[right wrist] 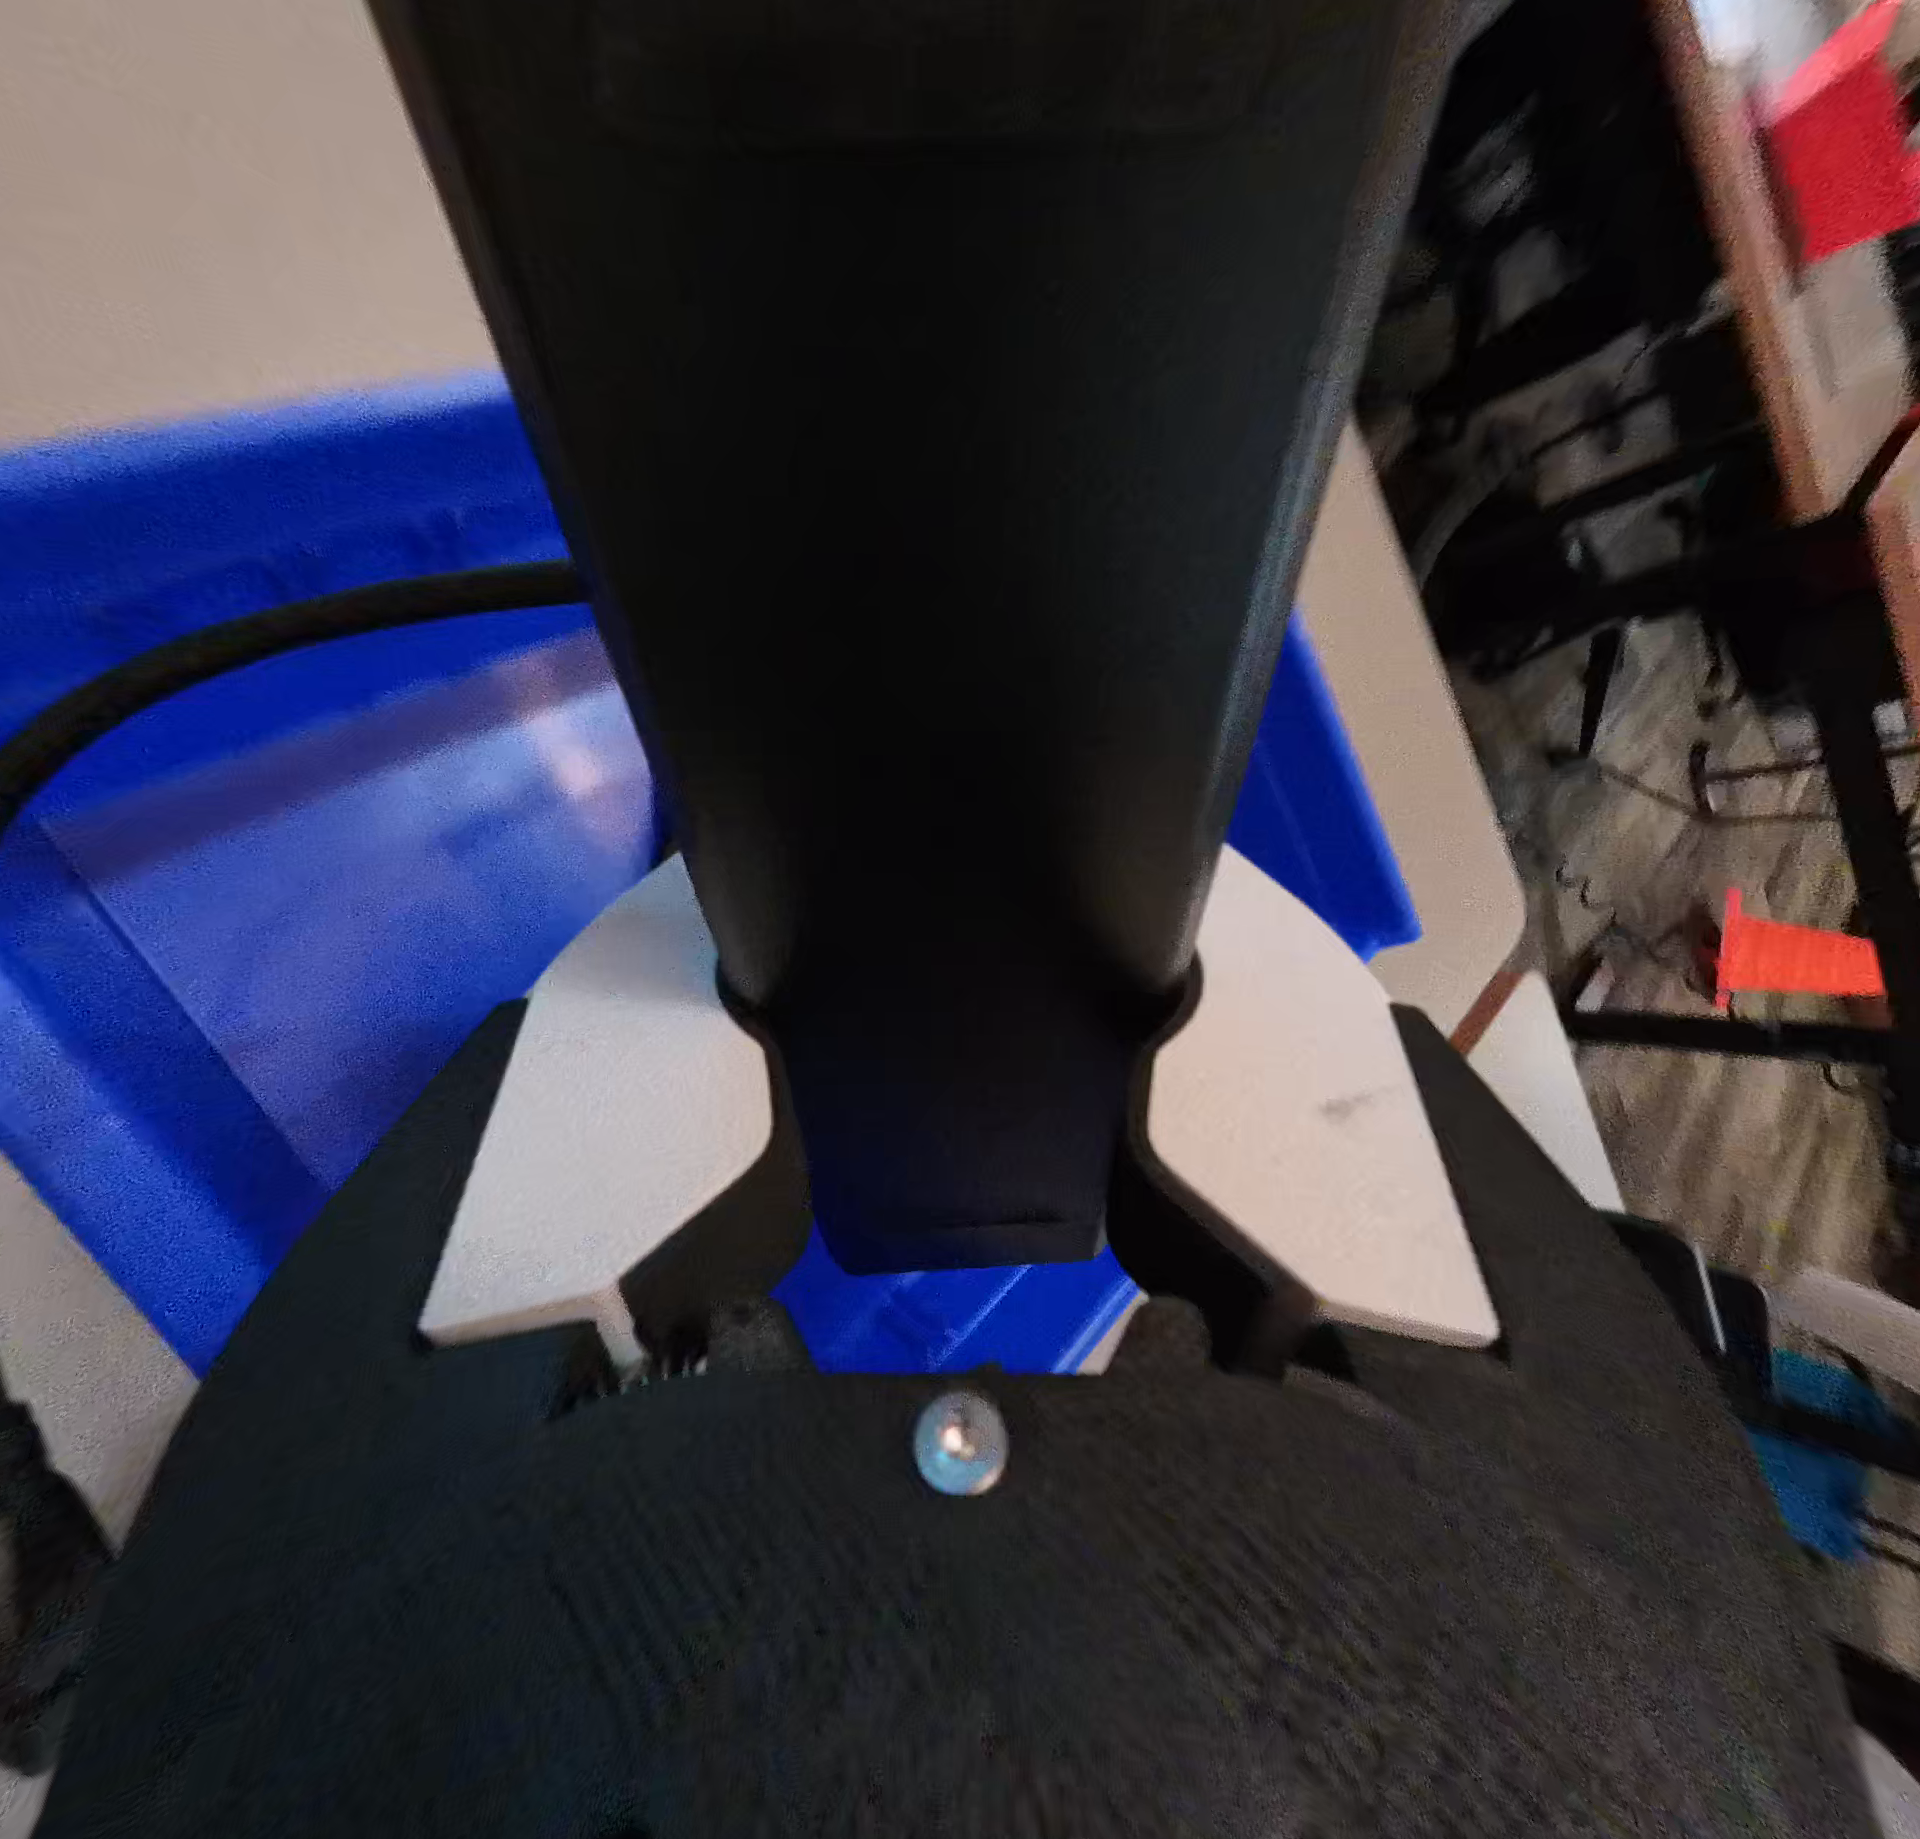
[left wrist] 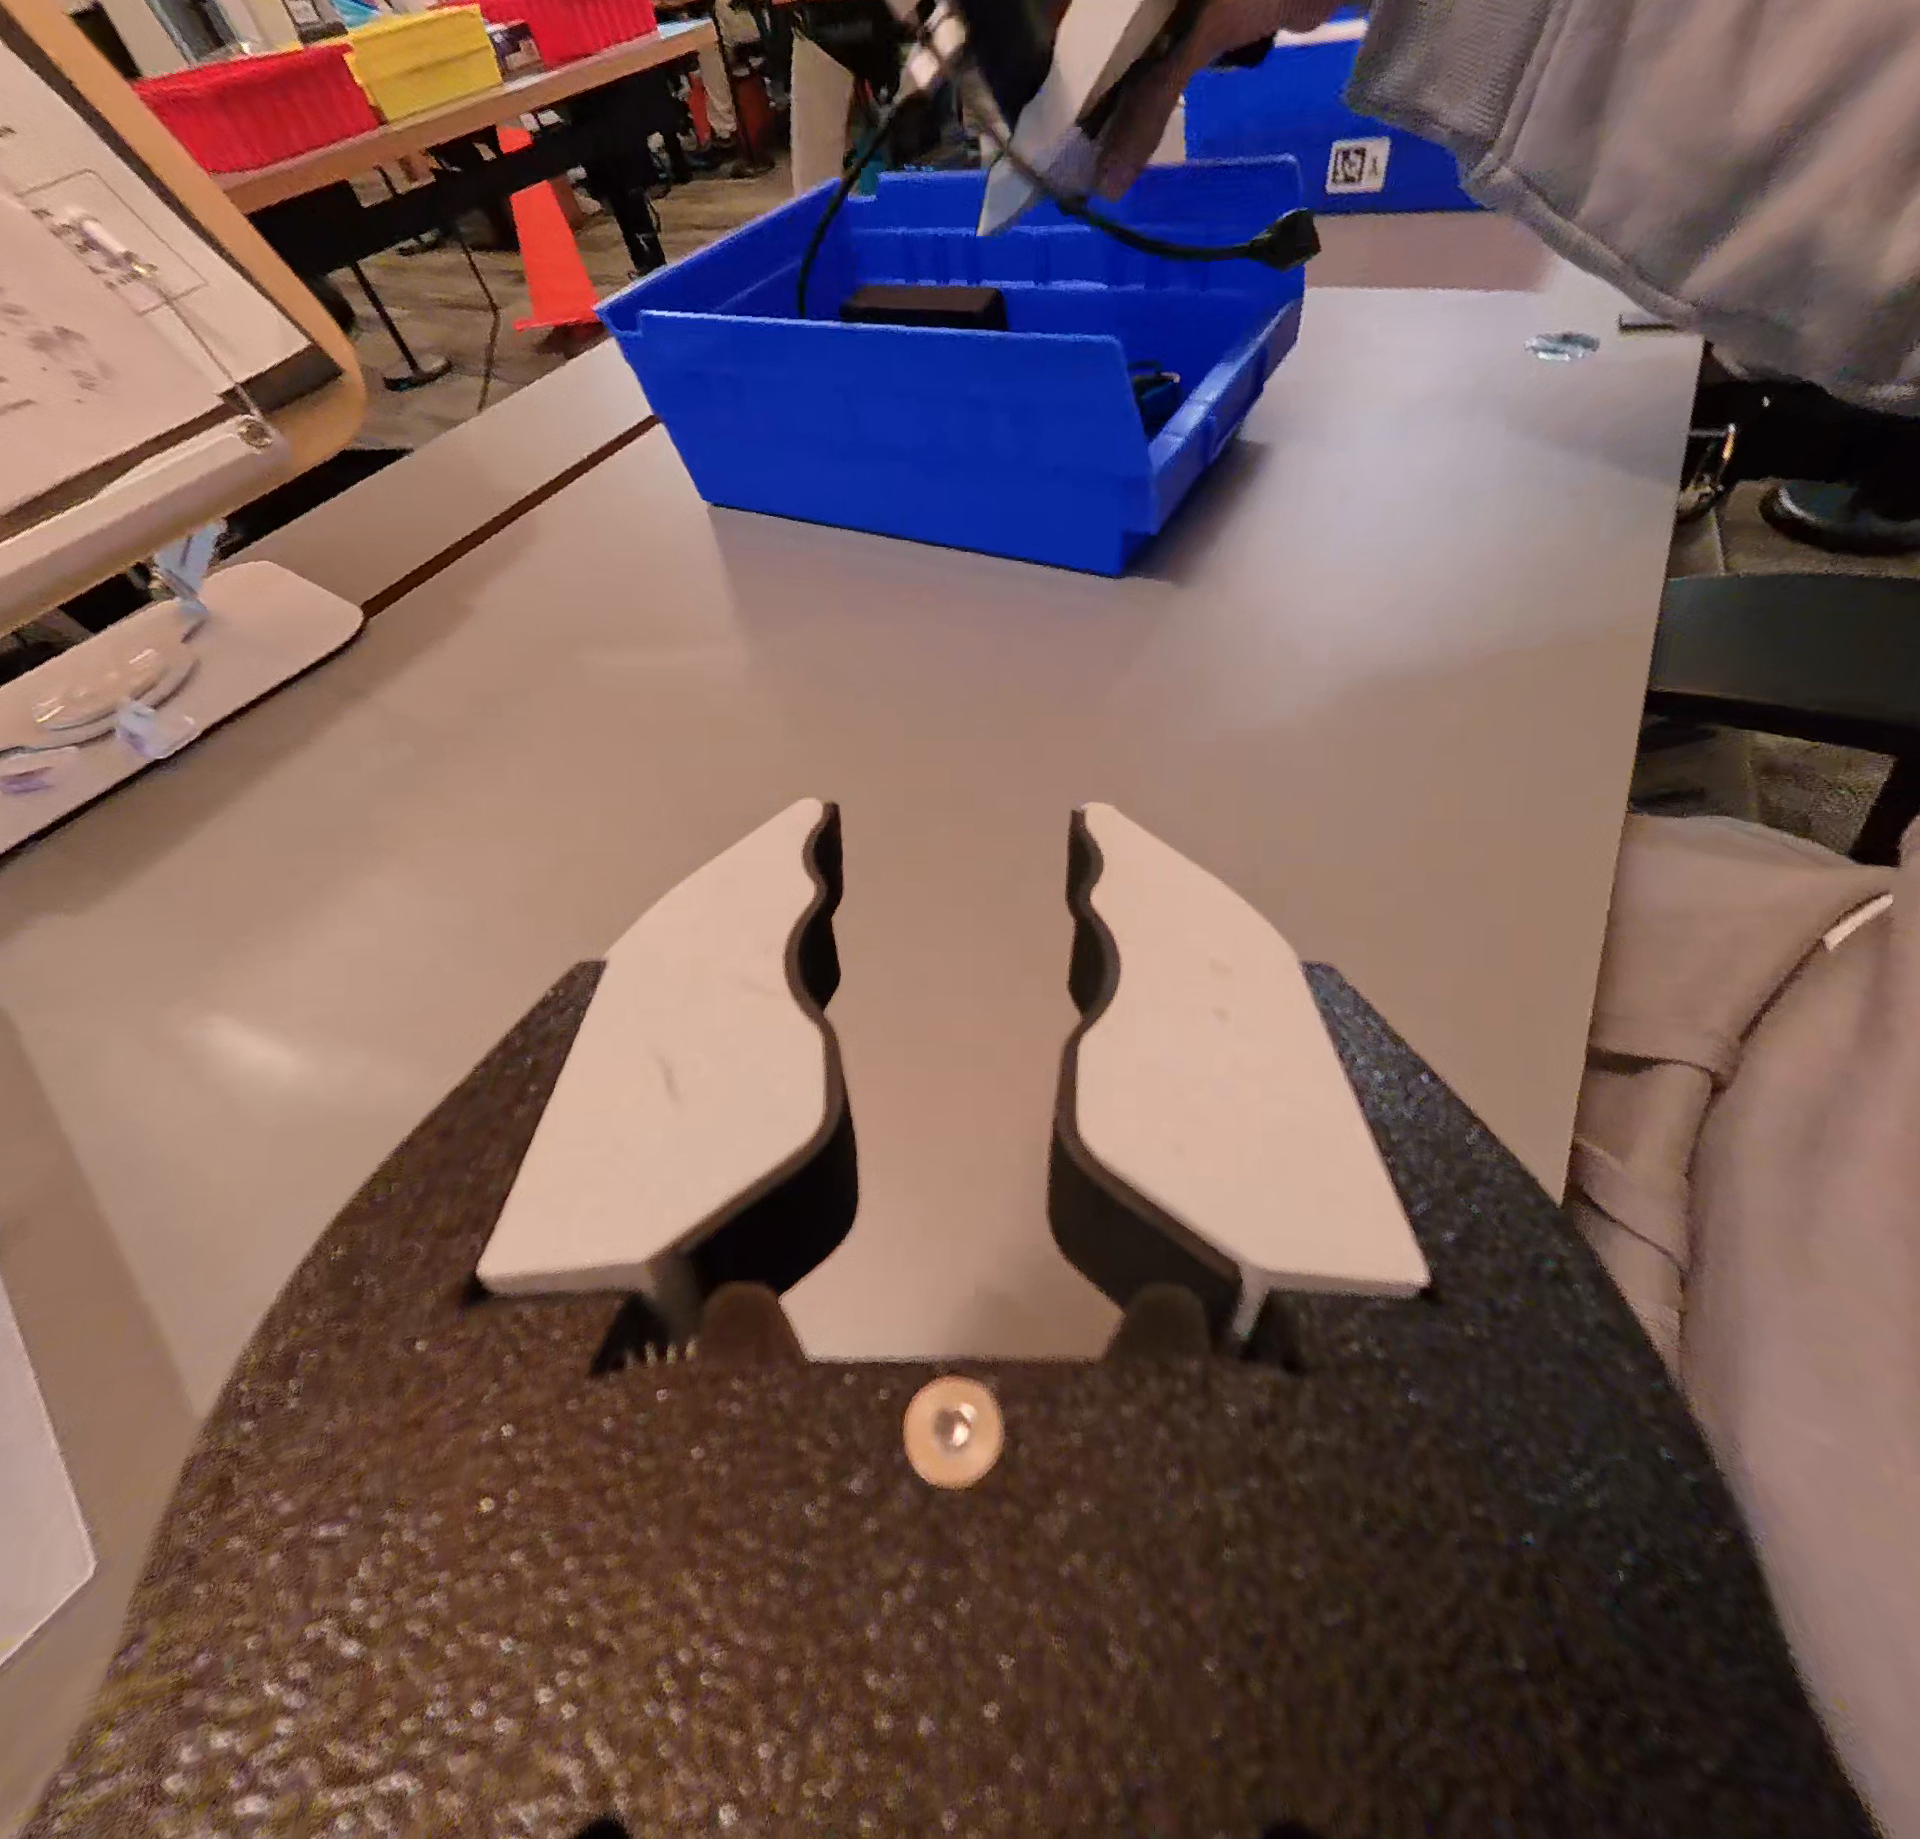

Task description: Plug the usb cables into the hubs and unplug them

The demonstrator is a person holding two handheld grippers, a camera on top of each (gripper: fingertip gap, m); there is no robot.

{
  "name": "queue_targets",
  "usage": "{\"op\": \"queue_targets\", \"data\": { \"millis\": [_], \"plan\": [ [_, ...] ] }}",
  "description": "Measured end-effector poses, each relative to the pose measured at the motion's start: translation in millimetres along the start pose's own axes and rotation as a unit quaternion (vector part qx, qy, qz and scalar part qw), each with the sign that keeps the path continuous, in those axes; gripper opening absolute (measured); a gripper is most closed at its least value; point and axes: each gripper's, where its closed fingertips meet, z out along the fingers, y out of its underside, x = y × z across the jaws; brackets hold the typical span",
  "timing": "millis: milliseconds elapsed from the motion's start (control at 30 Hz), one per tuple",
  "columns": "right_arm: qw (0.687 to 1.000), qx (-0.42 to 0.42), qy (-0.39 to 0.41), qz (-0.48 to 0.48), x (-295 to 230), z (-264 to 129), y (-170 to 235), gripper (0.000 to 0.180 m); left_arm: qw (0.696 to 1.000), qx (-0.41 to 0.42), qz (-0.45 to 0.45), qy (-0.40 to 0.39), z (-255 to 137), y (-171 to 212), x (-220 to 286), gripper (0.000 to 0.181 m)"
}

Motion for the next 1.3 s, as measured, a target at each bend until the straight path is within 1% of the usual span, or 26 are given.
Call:
{"op": "queue_targets", "data": {
  "millis": [33,133,233,267,367,500,600,633,700,767,867,967,1067,1133,1200,1267,1300],
  "plan": [
    [0.999,-0.028,-0.008,-0.013,-2.5,7.5,7.3,0.073,1.0,-0.007,0.002,0.006,2.9,0.9,1.9,0.042],
    [0.996,-0.078,-0.002,-0.033,0.5,27.6,20.5,0.073,0.999,-0.024,0.011,0.023,11.7,1.5,8.4,0.042],
    [0.987,-0.138,0.048,-0.067,18.6,41.5,38.5,0.074,0.998,-0.041,0.024,0.034,22.4,2.1,12.7,0.042],
    [0.984,-0.151,0.061,-0.073,23.6,43.5,42.6,0.074,0.998,-0.047,0.026,0.039,26.1,2.6,14.4,0.042],
    [0.979,-0.15,0.084,-0.108,27.1,49.5,41.9,0.073,0.996,-0.064,0.027,0.051,36.4,4.5,20.3,0.042],
    [0.962,-0.207,0.031,-0.176,5.4,56.8,55.2,0.073,0.994,-0.078,0.037,0.069,52.5,2.9,28.0,0.042],
    [0.962,-0.218,-0.014,-0.162,-12.5,57.7,61.7,0.08,0.993,-0.079,0.015,0.081,71.2,-7.8,29.4,0.042],
    [0.965,-0.213,-0.019,-0.149,-15.0,55.0,61.7,0.077,0.993,-0.076,0.004,0.085,79.0,-13.1,30.4,0.043],
    [0.974,-0.197,-0.018,-0.113,-15.5,45.4,58.4,0.089,0.993,-0.071,-0.013,0.089,96.1,-22.7,32.2,0.048],
    [0.983,-0.172,-0.01,-0.062,-14.9,29.1,53.5,0.089,0.994,-0.077,-0.031,0.068,115.9,-28.7,29.8,0.056],
    [0.993,-0.098,0.047,0.047,-8.2,-8.7,39.9,0.087,0.995,-0.063,-0.068,0.046,144.2,-41.2,31.3,0.07],
    [0.977,-0.006,0.094,0.19,-15.7,-51.6,33.2,0.085,0.993,-0.028,-0.114,0.013,169.5,-55.5,29.2,0.078],
    [0.951,0.045,0.135,0.273,-26.2,-75.8,42.6,0.084,0.989,0.002,-0.146,-0.005,198.5,-72.1,32.1,0.083],
    [0.939,0.053,0.161,0.3,-27.6,-82.8,52.6,0.085,0.99,-0.007,-0.137,-0.016,220.6,-77.6,35.8,0.088],
    [0.933,0.046,0.186,0.304,-22.0,-88.2,60.8,0.086,0.989,-0.043,-0.13,-0.049,241.7,-73.8,33.3,0.088],
    [0.925,0.033,0.222,0.306,-16.0,-97.8,69.7,0.089,0.982,-0.068,-0.152,-0.092,256.9,-69.1,23.9,0.086],
    [0.919,0.042,0.237,0.311,-12.8,-101.5,69.4,0.089,0.979,-0.074,-0.157,-0.104,263.5,-67.0,20.4,0.084]
  ]
}}
